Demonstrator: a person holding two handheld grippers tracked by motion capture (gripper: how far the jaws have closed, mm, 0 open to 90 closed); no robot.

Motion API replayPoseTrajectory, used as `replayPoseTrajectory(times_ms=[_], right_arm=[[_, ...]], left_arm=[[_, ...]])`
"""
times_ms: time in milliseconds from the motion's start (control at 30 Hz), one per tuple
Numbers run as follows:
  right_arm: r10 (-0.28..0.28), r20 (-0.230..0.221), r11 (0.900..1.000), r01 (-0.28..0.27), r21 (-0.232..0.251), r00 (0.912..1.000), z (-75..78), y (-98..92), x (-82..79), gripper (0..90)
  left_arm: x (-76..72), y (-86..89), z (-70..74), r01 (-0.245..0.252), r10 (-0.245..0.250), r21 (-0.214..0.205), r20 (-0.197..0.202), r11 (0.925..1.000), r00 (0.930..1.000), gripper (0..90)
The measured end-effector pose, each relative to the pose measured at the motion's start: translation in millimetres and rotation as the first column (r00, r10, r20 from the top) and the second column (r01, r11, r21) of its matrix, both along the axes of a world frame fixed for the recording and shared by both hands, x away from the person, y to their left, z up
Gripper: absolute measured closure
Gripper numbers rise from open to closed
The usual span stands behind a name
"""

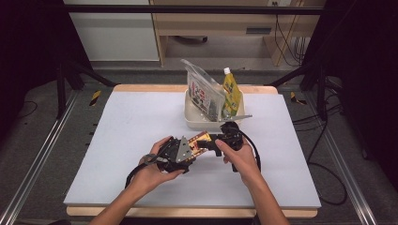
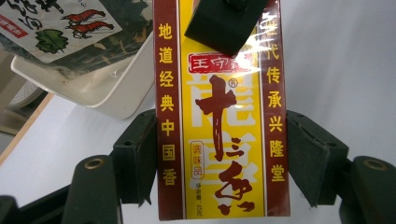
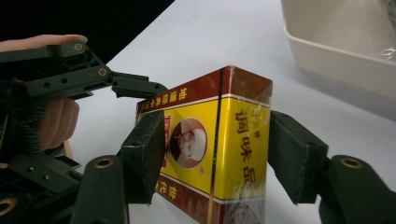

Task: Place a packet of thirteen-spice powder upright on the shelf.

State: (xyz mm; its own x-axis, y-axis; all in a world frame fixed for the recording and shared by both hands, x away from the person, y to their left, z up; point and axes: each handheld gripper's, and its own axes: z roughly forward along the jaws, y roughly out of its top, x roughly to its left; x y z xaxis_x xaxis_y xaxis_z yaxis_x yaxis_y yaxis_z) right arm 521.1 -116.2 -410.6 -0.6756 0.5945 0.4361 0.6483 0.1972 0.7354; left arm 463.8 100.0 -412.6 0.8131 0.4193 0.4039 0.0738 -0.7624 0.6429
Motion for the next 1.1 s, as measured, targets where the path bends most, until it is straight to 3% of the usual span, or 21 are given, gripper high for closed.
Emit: replayPoseTrajectory(times_ms=[300, 533, 567, 767, 800, 967, 1100], right_arm=[[0.006, -0.011, 0.9998, -0.006, 0.018, 0.9999, 0.1, -0.8, -0.1, 50.2], [0.0, -0.033, 0.9969, 0.003, 0.078, 0.9995, 3.6, -4.5, -1.1, 62.9], [0.002, -0.043, 0.9942, 0.003, 0.107, 0.9991, 5.4, -5.6, -1.8, 66.7], [-0.029, -0.033, 0.9924, 0.033, 0.119, 0.999, 10.5, -4.7, -5.1, 68.2], [-0.047, -0.013, 0.9942, 0.048, 0.096, 0.9988, 13.2, -5.0, -6.8, 68.3], [-0.126, 0.065, 0.9919, 0.125, 0.019, 0.9899, 23.7, -13.4, -10.8, 68.3], [-0.185, 0.143, 0.9763, 0.198, -0.086, 0.9723, 33.0, -22.0, -14.2, 68.2]], left_arm=[[2.7, -1.5, -2.3, -0.004, 0.004, -0.001, -0.01, 1.0, 0.9999, 32.1], [6.4, -2.8, -5.6, -0.02, 0.02, -0.001, -0.023, 0.9998, 0.9995, 32.2], [6.9, -3.1, -6.0, -0.022, 0.022, -0.003, -0.026, 0.9998, 0.9994, 32.1], [6.8, -4.6, -5.2, -0.035, 0.035, -0.028, -0.019, 0.999, 0.9992, 31.5], [7.2, -3.9, -4.9, -0.048, 0.046, -0.053, -0.037, 0.9975, 0.9983, 26.8], [10.2, 4.4, -0.8, -0.067, 0.062, -0.069, -0.071, 0.9954, 0.9956, 20.4], [14.5, 13.5, 2.5, -0.095, 0.085, -0.099, -0.103, 0.9905, 0.991, 17.0]])
